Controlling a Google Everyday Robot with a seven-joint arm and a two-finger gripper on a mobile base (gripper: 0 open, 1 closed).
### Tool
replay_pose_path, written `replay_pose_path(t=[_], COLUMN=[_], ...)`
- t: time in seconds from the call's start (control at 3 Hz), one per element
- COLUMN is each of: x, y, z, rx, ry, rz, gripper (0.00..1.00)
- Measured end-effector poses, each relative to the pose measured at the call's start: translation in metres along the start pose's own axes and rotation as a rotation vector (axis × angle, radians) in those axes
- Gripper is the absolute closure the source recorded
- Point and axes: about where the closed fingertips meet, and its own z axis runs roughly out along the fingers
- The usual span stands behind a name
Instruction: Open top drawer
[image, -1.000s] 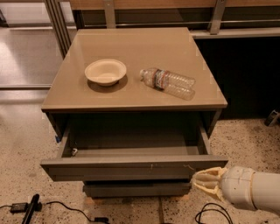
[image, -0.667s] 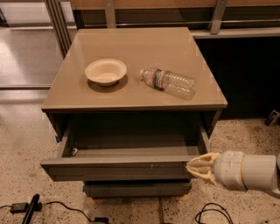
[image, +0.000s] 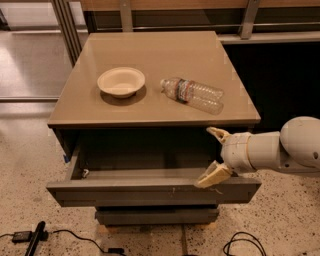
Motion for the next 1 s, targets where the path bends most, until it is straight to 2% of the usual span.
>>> replay_pose_path(t=[0.33, 0.67, 1.0], x=[-0.001, -0.001, 0.011], y=[0.019, 0.018, 0.030], z=[-0.012, -0.012, -0.003], rx=[-0.009, -0.008, -0.026], ry=[-0.024, -0.024, -0.026], rz=[0.018, 0.017, 0.047], gripper=[0.00, 0.00, 0.00])
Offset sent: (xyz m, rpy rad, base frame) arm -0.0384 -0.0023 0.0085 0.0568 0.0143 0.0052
